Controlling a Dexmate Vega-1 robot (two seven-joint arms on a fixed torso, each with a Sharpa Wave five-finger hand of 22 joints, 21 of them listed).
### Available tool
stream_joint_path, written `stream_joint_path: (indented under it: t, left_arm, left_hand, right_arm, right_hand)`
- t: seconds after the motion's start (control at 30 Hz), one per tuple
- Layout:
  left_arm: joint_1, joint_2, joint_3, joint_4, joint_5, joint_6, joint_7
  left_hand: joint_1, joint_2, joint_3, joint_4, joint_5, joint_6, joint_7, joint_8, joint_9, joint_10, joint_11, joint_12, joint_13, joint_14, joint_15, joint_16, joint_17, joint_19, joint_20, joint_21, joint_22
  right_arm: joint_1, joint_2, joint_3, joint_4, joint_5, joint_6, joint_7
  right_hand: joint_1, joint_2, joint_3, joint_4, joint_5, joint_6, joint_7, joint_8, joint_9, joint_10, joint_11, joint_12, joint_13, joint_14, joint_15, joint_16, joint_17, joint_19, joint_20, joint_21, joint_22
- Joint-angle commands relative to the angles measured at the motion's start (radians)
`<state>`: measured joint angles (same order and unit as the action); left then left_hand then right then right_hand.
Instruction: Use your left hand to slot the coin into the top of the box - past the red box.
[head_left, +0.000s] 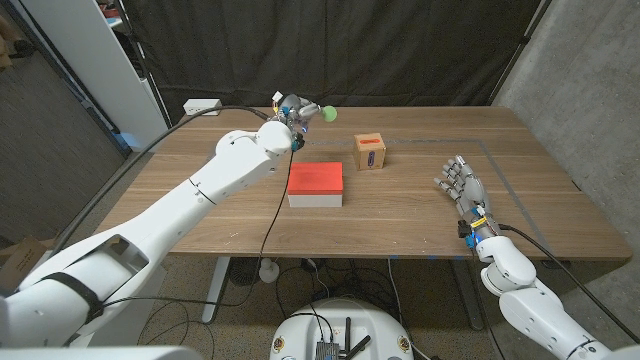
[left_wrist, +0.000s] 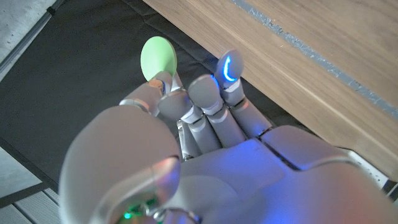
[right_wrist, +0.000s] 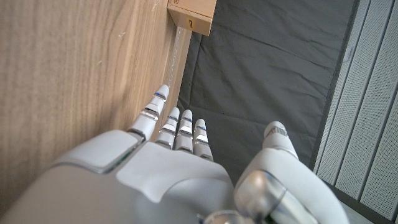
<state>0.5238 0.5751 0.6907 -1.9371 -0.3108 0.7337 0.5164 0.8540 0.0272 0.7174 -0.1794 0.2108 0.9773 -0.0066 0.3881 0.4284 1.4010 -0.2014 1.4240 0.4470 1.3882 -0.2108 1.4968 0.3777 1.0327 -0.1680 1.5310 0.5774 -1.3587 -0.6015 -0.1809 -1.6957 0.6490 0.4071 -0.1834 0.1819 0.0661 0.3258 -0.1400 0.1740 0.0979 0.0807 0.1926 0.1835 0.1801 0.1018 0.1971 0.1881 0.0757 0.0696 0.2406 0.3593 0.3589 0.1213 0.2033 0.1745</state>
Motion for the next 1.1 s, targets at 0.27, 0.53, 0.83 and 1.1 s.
stream_joint_path:
  t: [0.27,0.53,0.83,1.1]
  left_arm:
    - [-0.105,-0.105,0.174,0.083,0.35,0.057,-0.015]
    - [-0.124,-0.139,0.219,0.131,0.461,0.068,-0.037]
    - [-0.156,-0.179,0.264,0.177,0.558,0.105,-0.079]
    - [-0.194,-0.217,0.309,0.211,0.626,0.157,-0.13]
  left_hand:
    - [0.001,-0.008,-0.002,0.003,0.004,0.049,0.033,0.009,-0.003,0.003,-0.006,0.008,0.004,0.012,0.001,0.007,0.007,0.01,-0.047,0.006,0.011]
    - [0.001,-0.011,-0.002,0.002,0.004,0.052,0.03,0.01,-0.006,0.003,-0.006,0.014,0.005,0.013,0.001,0.01,0.01,0.013,-0.047,0.006,0.019]
    - [0.003,-0.011,-0.002,0.002,0.004,0.055,0.029,0.012,-0.008,0.004,-0.007,0.017,0.002,0.013,0.001,0.01,0.011,0.014,-0.047,0.003,0.019]
    - [0.003,-0.012,-0.003,0.003,0.004,0.058,0.028,0.014,-0.008,0.003,-0.007,0.023,0.005,0.013,0.002,0.012,0.013,0.012,-0.047,-0.001,0.018]
  right_arm:
    - [-0.004,0.012,0.006,0.015,0.02,0.013,0.015]
    - [-0.004,0.011,0.008,0.02,0.022,0.014,0.018]
    - [-0.005,0.014,0.012,0.024,0.034,0.011,0.018]
    - [-0.003,0.014,0.013,0.035,0.035,0.017,0.026]
  right_hand:
    - [0.008,0.0,0.006,-0.001,0.005,0.009,0.0,0.004,0.002,0.007,0.001,0.007,0.006,0.008,-0.002,0.004,0.002,0.008,0.0,0.004,0.005]
    - [0.008,0.0,0.006,-0.001,0.005,0.009,0.0,0.004,0.002,0.007,0.001,0.007,0.006,0.008,-0.002,0.004,0.002,0.008,0.0,0.004,0.005]
    - [0.008,0.0,0.006,-0.001,0.005,0.009,0.0,0.004,0.002,0.007,0.001,0.007,0.006,0.008,-0.002,0.004,0.002,0.008,0.0,0.004,0.005]
    - [0.008,0.0,0.006,-0.001,0.005,0.009,0.0,0.004,0.002,0.007,0.001,0.007,0.006,0.008,-0.002,0.004,0.002,0.008,0.0,0.004,0.005]
